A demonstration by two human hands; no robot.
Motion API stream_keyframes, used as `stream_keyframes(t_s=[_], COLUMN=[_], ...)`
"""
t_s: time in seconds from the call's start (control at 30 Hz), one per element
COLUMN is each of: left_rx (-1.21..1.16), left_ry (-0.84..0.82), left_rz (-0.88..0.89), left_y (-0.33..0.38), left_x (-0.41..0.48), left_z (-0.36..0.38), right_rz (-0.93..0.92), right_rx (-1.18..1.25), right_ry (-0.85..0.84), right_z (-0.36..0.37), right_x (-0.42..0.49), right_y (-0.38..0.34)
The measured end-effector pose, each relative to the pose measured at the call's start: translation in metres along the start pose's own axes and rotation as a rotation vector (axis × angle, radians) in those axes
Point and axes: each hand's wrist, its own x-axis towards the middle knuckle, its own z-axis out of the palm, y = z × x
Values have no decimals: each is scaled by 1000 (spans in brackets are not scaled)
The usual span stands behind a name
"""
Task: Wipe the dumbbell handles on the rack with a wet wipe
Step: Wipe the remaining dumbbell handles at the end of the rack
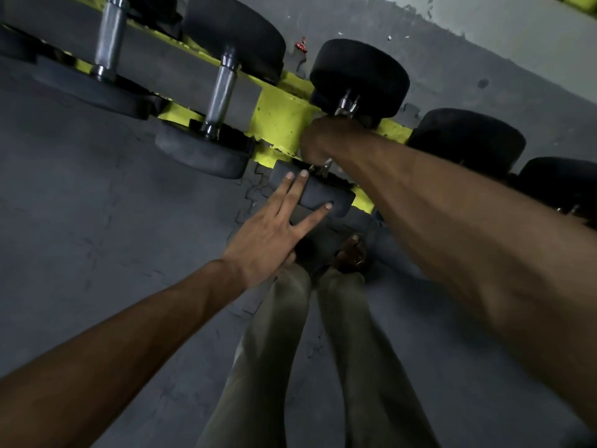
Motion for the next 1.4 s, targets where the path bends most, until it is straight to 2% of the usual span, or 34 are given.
stream_keyframes(t_s=[0.07,0.13,0.2,0.3,0.4,0.47,0.53,0.6,0.73,0.8,0.9,0.97,1.03,1.07,1.1,1.13,1.2,1.4], left_rx=[4,-1,0,49,79,103,130,140,163,175,181,191,209,208,206,205,196,192], left_ry=[-22,-36,-23,-42,-23,-36,-29,-25,-30,-40,-37,-32,-41,-45,-46,-43,-49,-41], left_rz=[14,26,30,22,19,22,27,23,11,16,23,30,53,61,65,67,73,76], left_y=[-2,-4,-7,-6,-4,-3,-3,-3,-2,-2,-4,-4,-5,-6,-7,-8,-9,-10], left_x=[0,0,-1,-4,-1,0,0,0,1,1,1,0,0,0,0,0,0,0], left_z=[-4,-6,-6,-3,0,3,3,4,5,6,7,7,6,4,3,2,1,6], right_rz=[4,-2,-55,-87,47,206,359,479,552,551,467,379,250,171,156,208,163,245], right_rx=[186,214,200,404,538,565,640,852,1105,1407,2039,2365,2501,2595,2571,2475,2458,2879], right_ry=[9,86,283,500,637,683,652,589,465,414,352,418,514,484,469,482,435,505], right_z=[-1,4,23,56,71,74,81,89,90,90,85,77,68,63,61,63,72,56], right_x=[-6,-18,-25,-32,-32,-32,-34,-34,-22,-15,4,24,33,30,23,18,9,27], right_y=[2,5,12,15,9,3,0,0,10,18,35,48,55,52,46,39,29,44])
